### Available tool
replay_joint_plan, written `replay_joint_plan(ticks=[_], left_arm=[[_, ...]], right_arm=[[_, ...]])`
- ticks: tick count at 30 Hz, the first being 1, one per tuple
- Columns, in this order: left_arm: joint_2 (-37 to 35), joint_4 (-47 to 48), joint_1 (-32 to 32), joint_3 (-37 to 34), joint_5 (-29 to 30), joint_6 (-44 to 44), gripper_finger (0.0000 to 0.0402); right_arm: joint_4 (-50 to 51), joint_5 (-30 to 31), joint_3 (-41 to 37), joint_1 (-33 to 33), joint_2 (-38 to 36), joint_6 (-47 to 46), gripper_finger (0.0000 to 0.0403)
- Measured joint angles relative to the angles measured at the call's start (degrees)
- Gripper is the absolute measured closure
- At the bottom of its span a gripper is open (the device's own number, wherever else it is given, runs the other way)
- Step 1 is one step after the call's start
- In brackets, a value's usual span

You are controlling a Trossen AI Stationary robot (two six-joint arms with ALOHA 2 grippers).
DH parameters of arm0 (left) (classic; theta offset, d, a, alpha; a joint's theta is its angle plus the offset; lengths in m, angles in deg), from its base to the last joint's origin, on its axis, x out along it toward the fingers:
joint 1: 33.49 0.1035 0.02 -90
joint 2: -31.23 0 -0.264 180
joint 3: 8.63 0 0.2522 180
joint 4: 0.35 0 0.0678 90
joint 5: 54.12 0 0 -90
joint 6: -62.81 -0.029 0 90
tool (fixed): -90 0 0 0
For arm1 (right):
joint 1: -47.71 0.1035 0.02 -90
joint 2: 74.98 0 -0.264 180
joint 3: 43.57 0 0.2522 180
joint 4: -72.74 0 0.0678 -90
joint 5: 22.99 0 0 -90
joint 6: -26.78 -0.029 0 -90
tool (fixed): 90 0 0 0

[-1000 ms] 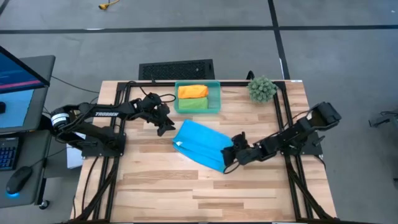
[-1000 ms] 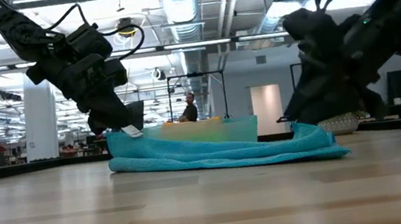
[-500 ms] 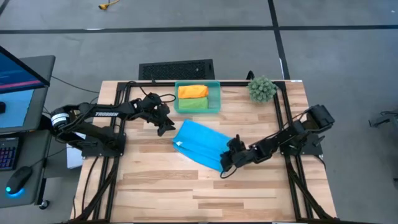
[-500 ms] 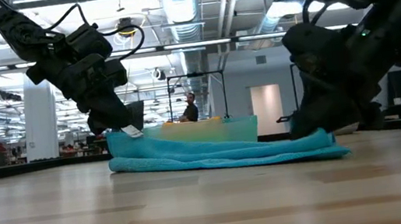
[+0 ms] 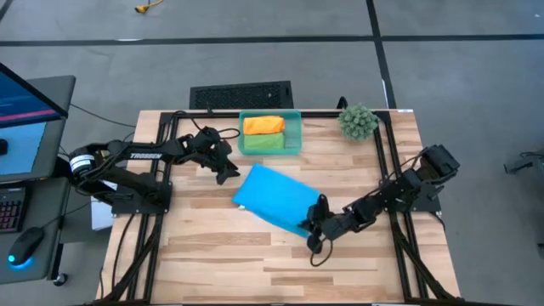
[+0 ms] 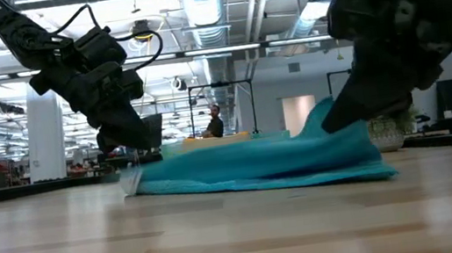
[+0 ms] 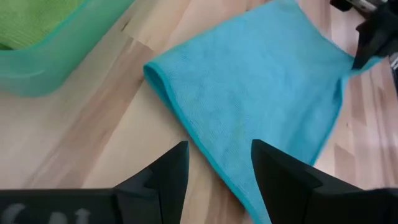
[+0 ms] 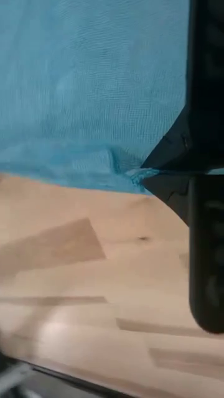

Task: Roll microfiber towels into tight, uniform cylinder then place into a basket
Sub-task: Roll the blue microfiber cloth

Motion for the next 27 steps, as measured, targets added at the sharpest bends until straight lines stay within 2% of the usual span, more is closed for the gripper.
replay_joint_plan(ticks=[4, 8, 11, 14, 19, 23, 27], left_arm=[[0.0, 0.0, 0.0, 0.0, -0.3, 3.0, 0.0235], [0.0, 0.0, 0.0, 0.0, -0.4, 5.0, 0.0235], [0.0, 0.0, 0.0, 0.0, -0.4, 6.7, 0.0235], [0.0, 0.0, 0.0, 0.0, -0.4, 7.2, 0.0235], [0.0, 0.0, 0.0, 0.0, -0.5, 8.7, 0.0235], [0.0, 0.0, 0.0, 0.1, -0.5, 8.8, 0.0235], [0.0, 0.1, -0.3, 1.0, -0.5, 7.4, 0.0235]], right_arm=[[0.4, -2.4, 0.1, 1.3, 0.0, 5.0, 0.0395], [3.4, -2.9, 0.1, 2.1, 0.0, 5.7, 0.038], [5.9, -3.0, 0.1, 2.4, 0.0, 5.8, 0.0352], [6.5, -5.8, 0.1, 2.3, 0.0, 5.8, 0.0317], [6.0, -7.9, 0.1, 2.4, 0.0, 5.8, 0.0245], [6.2, -14.8, 1.3, 2.2, 0.0, 5.1, 0.0192], [7.1, -19.2, 3.3, 1.6, 0.0, 4.2, 0.0164]])
